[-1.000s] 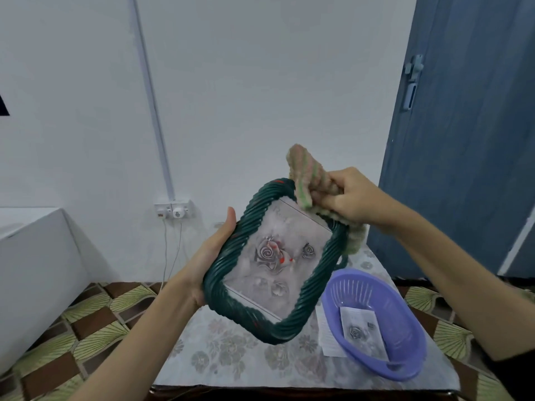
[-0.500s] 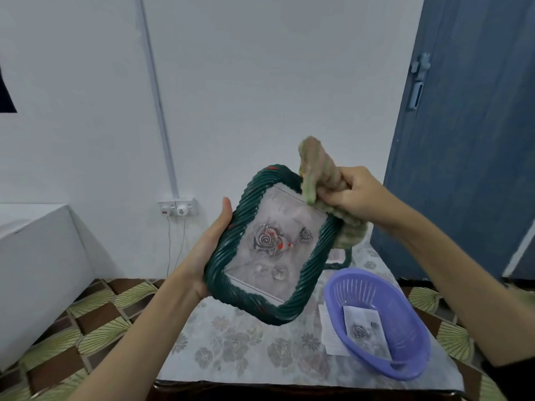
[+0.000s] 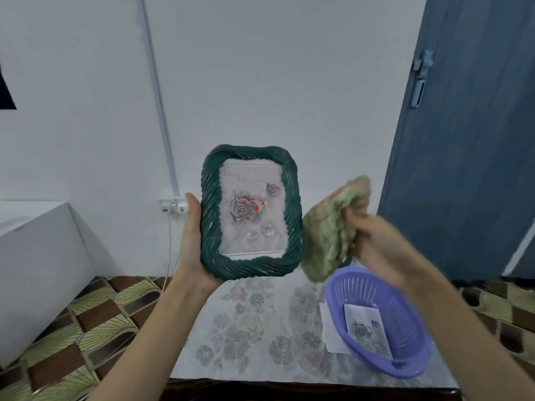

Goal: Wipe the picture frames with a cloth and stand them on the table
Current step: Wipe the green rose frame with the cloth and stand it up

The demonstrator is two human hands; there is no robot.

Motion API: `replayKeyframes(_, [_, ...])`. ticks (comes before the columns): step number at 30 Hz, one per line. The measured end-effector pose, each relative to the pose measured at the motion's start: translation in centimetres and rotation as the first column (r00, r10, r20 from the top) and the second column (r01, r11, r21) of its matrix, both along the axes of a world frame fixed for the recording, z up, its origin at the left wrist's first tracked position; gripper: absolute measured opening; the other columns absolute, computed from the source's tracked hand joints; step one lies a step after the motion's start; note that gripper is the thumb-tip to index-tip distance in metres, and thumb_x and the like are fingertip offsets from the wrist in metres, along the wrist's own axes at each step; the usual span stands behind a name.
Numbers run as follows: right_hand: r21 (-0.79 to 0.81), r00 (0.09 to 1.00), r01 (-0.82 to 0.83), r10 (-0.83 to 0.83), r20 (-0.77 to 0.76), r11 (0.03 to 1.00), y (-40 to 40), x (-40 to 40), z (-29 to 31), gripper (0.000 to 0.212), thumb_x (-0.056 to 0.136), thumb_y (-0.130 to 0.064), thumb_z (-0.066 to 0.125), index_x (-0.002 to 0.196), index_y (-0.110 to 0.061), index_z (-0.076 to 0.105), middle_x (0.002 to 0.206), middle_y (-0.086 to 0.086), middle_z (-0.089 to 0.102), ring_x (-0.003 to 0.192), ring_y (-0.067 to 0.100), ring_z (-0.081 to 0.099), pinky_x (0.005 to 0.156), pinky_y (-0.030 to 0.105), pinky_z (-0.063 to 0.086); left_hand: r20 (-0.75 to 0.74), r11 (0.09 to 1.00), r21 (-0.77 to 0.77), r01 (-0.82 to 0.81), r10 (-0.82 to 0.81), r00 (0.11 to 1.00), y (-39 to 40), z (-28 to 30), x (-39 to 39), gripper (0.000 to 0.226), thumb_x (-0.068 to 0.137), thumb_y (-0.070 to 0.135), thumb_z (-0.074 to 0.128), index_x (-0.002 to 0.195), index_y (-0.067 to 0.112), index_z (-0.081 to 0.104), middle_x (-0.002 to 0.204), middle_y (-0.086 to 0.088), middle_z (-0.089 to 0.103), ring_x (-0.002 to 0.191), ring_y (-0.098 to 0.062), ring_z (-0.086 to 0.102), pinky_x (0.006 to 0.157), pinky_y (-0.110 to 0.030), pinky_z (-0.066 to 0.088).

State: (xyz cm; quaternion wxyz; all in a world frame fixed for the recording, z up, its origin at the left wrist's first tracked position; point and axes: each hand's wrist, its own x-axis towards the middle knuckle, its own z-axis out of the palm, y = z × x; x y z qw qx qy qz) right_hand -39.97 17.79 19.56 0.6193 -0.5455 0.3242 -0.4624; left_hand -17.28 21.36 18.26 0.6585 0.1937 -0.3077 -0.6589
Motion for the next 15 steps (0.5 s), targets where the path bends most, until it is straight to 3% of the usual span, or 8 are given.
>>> replayKeyframes(2, [0.037,0.999,-0.042,0.042,-0.002,0.998,1.5,2.1,-2.1,0.018,0.085,-0.022,0.051,0.091,-0.011,0.063,0.079,-0.001,0.071,0.073,0.013,0.064,0.072,0.028,0.048,-0.037,1.0,-0.002,-0.02,0.02,0.999,0.1,-0.1,-0.8,0.074,0.084,0.072,0.027,0.104,0.018,0.073,0.117,-0.012,0.067,0.103,-0.03,0.066,0.075,-0.046,0.057])
replayKeyframes(5, [0.06,0.986,0.164,-0.166,0.026,0.985,2.0,4.7,-3.7,0.006,0.087,-0.011,0.058,0.086,-0.011,0.063,0.076,-0.001,0.069,0.076,0.015,0.063,0.072,0.028,0.048,-0.014,0.997,0.004,-0.074,0.074,0.997,0.4,-0.4,-1.9,0.073,0.085,0.071,0.026,0.11,0.02,0.071,0.117,-0.011,0.067,0.105,-0.03,0.065,0.08,-0.047,0.056])
replayKeyframes(7, [0.078,0.957,0.278,-0.283,0.061,0.957,1.8,5.3,-3.5,0.009,0.088,-0.012,0.059,0.079,-0.01,0.062,0.068,0.001,0.064,0.07,0.016,0.059,0.067,0.028,0.046,0.054,0.995,0.029,-0.091,0.089,0.995,0.6,-0.6,-2.0,0.072,0.083,0.073,0.026,0.113,0.021,0.066,0.116,-0.009,0.068,0.105,-0.029,0.065,0.085,-0.048,0.055])
replayKeyframes(9, [0.092,0.95,0.283,-0.292,0.111,0.955,1.4,5.1,-3.0,0.014,0.088,-0.01,0.057,0.076,-0.011,0.063,0.064,-0.001,0.065,0.066,0.014,0.06,0.065,0.026,0.047,0.101,0.993,0.083,-0.089,0.081,0.992,0.7,-0.7,-1.3,0.078,0.079,0.077,0.027,0.11,0.017,0.066,0.114,-0.01,0.069,0.104,-0.029,0.066,0.09,-0.049,0.052])
replayKeyframes(12, [-0.051,0.972,0.235,-0.233,0.038,0.971,0.9,3.4,-2.0,0.013,0.086,-0.006,0.056,0.075,-0.007,0.062,0.066,0.007,0.062,0.07,0.022,0.055,0.062,0.03,0.044,0.15,0.989,0.116,-0.09,0.072,0.986,0.9,0.0,1.3,0.088,0.073,0.081,0.03,0.105,0.01,0.072,0.111,-0.013,0.07,0.1,-0.032,0.067,0.09,-0.051,0.051])
replayKeyframes(15, [-0.261,0.976,0.093,-0.139,-0.167,0.961,0.6,0.9,-0.2,0.011,0.078,-0.015,0.06,0.076,-0.005,0.058,0.059,0.008,0.054,0.058,0.02,0.046,0.049,0.027,0.035,0.408,0.994,0.101,-0.039,-0.006,0.913,0.4,2.2,5.0,0.088,0.072,0.081,0.026,0.106,0.011,0.067,0.095,-0.011,0.074,0.082,-0.031,0.071,0.068,-0.044,0.059])
